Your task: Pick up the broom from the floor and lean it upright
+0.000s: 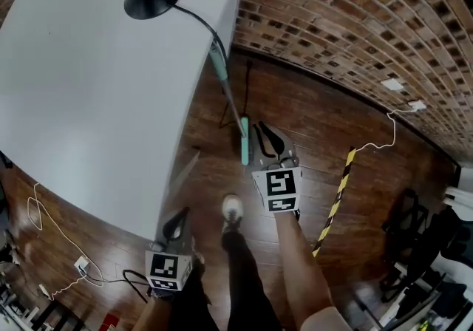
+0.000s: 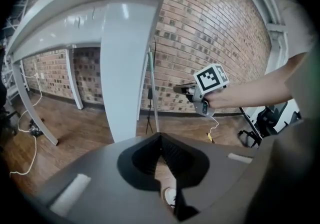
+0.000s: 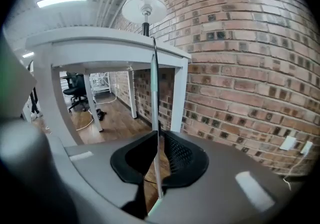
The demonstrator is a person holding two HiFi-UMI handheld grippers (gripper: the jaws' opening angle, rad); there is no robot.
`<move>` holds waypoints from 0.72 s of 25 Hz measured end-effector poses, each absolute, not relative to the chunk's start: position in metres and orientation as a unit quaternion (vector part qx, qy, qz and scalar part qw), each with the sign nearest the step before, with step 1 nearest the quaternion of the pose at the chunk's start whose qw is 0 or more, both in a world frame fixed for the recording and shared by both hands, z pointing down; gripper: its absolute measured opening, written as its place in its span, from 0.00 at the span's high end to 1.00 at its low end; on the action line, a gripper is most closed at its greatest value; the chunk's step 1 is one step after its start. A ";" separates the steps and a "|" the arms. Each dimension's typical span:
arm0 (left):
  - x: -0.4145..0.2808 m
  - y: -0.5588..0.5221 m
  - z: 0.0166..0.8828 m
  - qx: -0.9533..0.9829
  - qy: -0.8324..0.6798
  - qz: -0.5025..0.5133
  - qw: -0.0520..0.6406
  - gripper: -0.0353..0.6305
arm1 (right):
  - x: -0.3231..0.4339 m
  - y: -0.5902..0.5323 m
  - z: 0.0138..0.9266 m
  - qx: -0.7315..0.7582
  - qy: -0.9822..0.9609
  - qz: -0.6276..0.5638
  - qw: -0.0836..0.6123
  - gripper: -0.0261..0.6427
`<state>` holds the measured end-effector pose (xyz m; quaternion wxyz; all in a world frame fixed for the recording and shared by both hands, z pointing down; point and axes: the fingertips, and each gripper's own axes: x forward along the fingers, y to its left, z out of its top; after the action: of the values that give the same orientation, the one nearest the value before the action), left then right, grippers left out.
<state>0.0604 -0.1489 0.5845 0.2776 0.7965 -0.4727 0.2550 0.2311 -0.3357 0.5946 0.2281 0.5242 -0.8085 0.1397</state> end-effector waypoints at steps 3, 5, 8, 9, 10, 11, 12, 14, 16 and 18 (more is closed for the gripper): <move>0.056 -0.147 0.559 0.802 -0.473 0.251 0.265 0.95 | 0.249 -0.304 0.570 0.548 -0.792 0.147 0.223 0.92; 0.054 -0.146 0.541 0.807 -0.471 0.246 0.257 0.95 | 0.257 -0.284 0.547 0.563 -0.783 0.149 0.216 0.94; 0.056 -0.142 0.512 0.820 -0.460 0.240 0.241 0.95 | 0.262 -0.251 0.506 0.586 -0.772 0.149 0.197 0.94; 0.055 -0.140 0.502 0.824 -0.457 0.236 0.236 0.95 | 0.262 -0.239 0.493 0.592 -0.769 0.149 0.192 0.94; 0.054 -0.138 0.490 0.828 -0.456 0.231 0.230 0.95 | 0.261 -0.228 0.480 0.596 -0.766 0.149 0.189 0.94; 0.051 -0.135 0.477 0.831 -0.456 0.225 0.225 0.95 | 0.259 -0.216 0.466 0.599 -0.764 0.149 0.186 0.94; 0.048 -0.132 0.463 0.835 -0.455 0.220 0.219 0.95 | 0.256 -0.205 0.451 0.602 -0.763 0.149 0.184 0.94; 0.040 -0.126 0.434 0.843 -0.452 0.211 0.202 0.95 | 0.248 -0.185 0.421 0.604 -0.763 0.142 0.180 0.94; 0.032 -0.124 0.407 0.853 -0.445 0.208 0.177 0.95 | 0.238 -0.169 0.393 0.605 -0.767 0.126 0.174 0.94; 0.020 -0.123 0.384 0.860 -0.441 0.204 0.154 0.95 | 0.230 -0.158 0.364 0.606 -0.769 0.112 0.171 0.94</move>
<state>0.0199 -0.1234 0.3835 0.1536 0.8601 -0.4415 0.2043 0.2299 -0.1576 0.3642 0.1709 0.6062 -0.7685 0.1124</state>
